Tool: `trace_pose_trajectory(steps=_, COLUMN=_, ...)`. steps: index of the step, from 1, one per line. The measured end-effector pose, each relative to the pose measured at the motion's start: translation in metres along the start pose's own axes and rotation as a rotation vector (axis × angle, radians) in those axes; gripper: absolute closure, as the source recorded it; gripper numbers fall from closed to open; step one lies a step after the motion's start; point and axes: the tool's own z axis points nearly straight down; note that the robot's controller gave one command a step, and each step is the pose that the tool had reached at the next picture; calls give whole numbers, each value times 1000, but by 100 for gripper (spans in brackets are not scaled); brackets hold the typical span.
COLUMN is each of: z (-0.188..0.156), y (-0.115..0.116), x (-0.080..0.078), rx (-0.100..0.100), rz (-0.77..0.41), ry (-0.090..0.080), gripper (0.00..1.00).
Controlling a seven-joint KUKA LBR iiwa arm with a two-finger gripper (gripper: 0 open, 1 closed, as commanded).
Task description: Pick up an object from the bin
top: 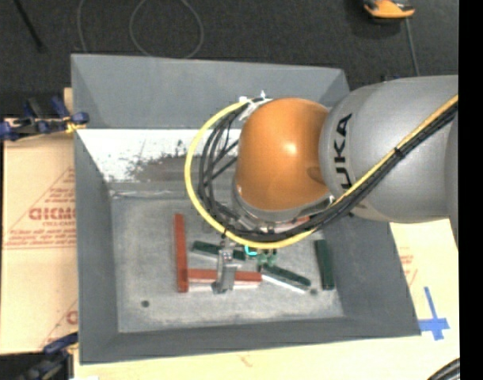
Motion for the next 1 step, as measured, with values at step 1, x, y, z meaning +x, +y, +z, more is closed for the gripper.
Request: trace_pose_trajectory(steps=1, z=117, y=-106, x=-28, rx=3, rz=-357, ry=-3, gripper=0)
